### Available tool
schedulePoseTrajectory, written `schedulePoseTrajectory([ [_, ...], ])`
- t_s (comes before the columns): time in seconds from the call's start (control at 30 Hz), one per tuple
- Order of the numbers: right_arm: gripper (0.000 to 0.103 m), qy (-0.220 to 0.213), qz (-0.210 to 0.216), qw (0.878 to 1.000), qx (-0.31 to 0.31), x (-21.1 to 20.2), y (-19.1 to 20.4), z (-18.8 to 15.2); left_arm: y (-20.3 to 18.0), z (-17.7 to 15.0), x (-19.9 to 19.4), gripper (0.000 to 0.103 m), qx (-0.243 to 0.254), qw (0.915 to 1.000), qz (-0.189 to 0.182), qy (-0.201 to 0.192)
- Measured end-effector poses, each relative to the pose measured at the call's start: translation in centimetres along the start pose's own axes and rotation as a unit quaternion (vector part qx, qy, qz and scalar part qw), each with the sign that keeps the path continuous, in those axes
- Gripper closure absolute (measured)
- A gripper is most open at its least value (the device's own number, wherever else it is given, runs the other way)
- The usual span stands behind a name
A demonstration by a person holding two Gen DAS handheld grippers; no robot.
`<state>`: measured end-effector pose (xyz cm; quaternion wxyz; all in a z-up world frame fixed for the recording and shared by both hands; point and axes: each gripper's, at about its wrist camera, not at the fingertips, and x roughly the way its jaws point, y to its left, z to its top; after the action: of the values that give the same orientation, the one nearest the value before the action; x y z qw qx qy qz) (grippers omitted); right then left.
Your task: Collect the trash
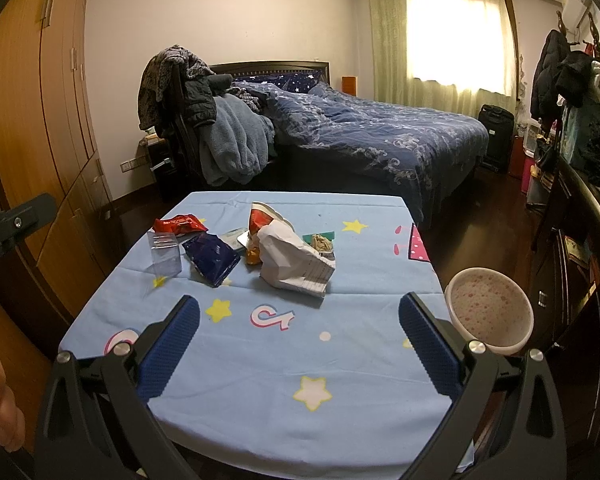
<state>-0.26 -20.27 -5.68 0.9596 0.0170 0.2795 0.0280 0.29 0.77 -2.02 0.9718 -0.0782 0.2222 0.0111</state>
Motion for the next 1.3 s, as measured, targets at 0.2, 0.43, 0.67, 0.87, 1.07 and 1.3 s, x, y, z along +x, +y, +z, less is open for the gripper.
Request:
schedulePoseTrajectory([
  [0.2, 0.003, 0.004, -0.003, 1.0, -0.001, 0.2, -0.2, 0.0, 0.1, 0.0, 0.0, 0.004, 0.002, 1.0, 0.003, 0.002],
  [0.43, 0.003, 0.022, -0.021, 1.0, 0.004, 3.3, -1.0, -0.4, 2.4, -0.9, 4.5, 0.004, -0.011, 0.9986, 0.0, 0.052],
  [0.67, 0.003, 0.043, -0.027, 0.999, 0.003, 7.3, -1.7, 0.1, 3.4, -1.1, 12.3, 0.004, -0.014, 0.9933, 0.025, 0.112],
  [0.87, 0.003, 0.053, -0.027, 0.998, -0.018, 11.1, -1.1, 1.0, 2.8, -1.7, 20.6, 0.004, 0.01, 0.9824, 0.096, 0.159],
  [1.07, 0.003, 0.062, -0.036, 0.997, -0.015, 15.1, -1.8, 2.4, 3.7, -2.4, 24.7, 0.004, -0.012, 0.9764, 0.117, 0.181],
  [1.3, 0.004, 0.091, -0.004, 0.995, -0.039, 20.8, -0.6, 4.5, 4.5, -2.9, 26.3, 0.022, -0.037, 0.9749, 0.119, 0.184],
])
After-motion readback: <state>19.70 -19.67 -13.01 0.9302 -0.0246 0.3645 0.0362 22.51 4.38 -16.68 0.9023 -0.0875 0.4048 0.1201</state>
